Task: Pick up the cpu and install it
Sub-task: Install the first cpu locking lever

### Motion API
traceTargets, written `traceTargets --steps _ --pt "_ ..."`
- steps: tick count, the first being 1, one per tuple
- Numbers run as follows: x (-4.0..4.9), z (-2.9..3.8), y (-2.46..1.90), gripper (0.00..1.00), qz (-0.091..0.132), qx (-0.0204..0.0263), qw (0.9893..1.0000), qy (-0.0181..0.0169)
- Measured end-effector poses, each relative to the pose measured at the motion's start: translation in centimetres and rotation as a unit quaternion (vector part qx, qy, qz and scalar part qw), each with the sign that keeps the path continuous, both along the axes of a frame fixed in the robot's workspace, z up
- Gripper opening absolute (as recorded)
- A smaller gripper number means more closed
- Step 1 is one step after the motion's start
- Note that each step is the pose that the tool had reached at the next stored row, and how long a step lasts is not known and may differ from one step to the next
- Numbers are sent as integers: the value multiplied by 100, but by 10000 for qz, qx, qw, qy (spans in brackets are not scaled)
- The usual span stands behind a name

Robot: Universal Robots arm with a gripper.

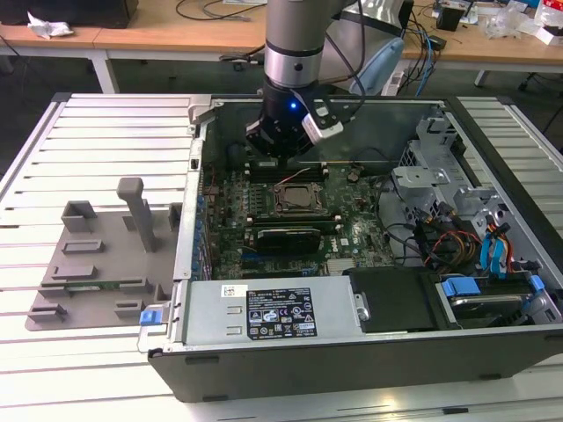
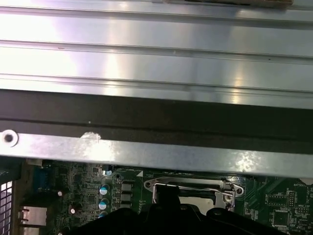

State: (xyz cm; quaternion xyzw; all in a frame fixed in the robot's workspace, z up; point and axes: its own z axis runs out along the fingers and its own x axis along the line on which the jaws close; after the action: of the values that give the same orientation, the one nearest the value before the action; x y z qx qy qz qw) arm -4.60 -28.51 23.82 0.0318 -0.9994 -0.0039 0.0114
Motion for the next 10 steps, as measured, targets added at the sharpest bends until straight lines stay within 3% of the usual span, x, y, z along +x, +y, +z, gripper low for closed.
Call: traceTargets --steps 10 --pt "37 -126 7 11 0 0 10000 0"
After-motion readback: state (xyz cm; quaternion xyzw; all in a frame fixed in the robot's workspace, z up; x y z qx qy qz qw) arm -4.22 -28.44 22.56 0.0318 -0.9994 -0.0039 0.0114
